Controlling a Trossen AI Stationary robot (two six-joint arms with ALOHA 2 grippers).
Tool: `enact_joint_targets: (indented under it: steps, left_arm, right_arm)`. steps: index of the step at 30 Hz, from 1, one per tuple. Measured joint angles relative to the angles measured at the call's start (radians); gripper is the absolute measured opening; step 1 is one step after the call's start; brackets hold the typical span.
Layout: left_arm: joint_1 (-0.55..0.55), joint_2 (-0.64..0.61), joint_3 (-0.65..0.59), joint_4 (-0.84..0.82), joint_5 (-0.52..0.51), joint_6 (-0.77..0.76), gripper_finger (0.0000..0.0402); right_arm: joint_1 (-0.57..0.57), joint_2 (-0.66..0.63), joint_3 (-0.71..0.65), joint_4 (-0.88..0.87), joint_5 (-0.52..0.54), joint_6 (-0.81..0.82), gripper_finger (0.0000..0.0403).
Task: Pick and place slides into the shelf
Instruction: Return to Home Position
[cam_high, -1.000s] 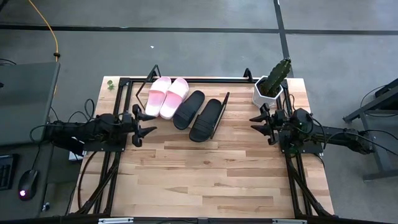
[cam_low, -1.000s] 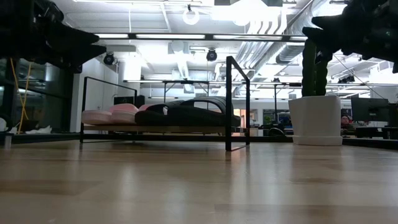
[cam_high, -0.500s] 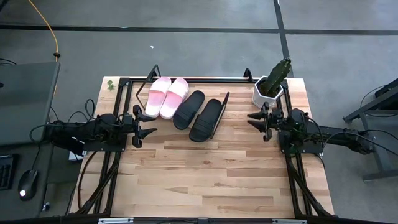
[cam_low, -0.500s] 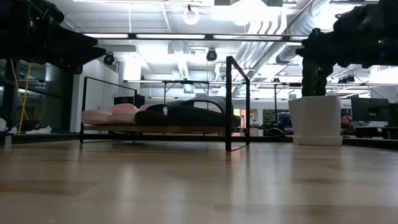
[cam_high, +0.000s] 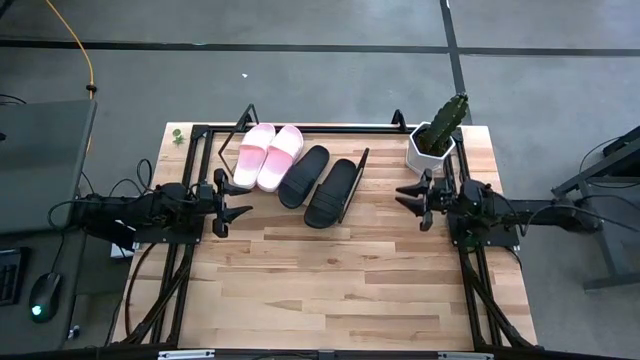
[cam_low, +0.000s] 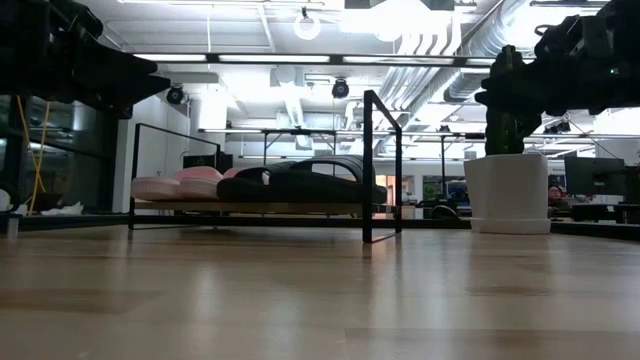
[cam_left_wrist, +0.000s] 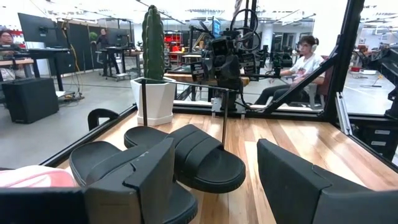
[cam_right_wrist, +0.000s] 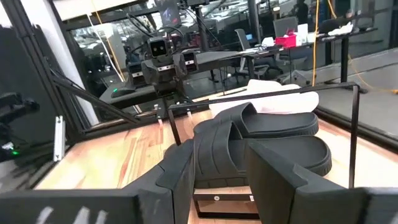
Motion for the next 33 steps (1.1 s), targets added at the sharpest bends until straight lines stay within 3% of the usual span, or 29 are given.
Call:
enact_joint_targets:
  steps: [9,20,26,33]
  left_arm:
    - [0.0,0.0,0.0,0.0,0.0,0.004,0.0211]
    - [0.0,0.004,0.001,-0.005,0.011,0.03,0.0211]
    - [0.0,0.046,0.001,-0.006,0.011,0.038,0.0211]
    - [0.0,0.093,0.001,-0.005,0.011,0.056,0.0211]
  right_arm:
    - [0.151,0.0,0.0,-0.012,0.141,-0.087,0.013]
    - [0.185,0.0,0.0,-0.107,0.134,-0.109,0.013]
    - [0.185,0.0,0.0,-0.121,0.064,-0.113,0.013]
    - [0.185,0.0,0.0,-0.182,0.059,-0.12,0.013]
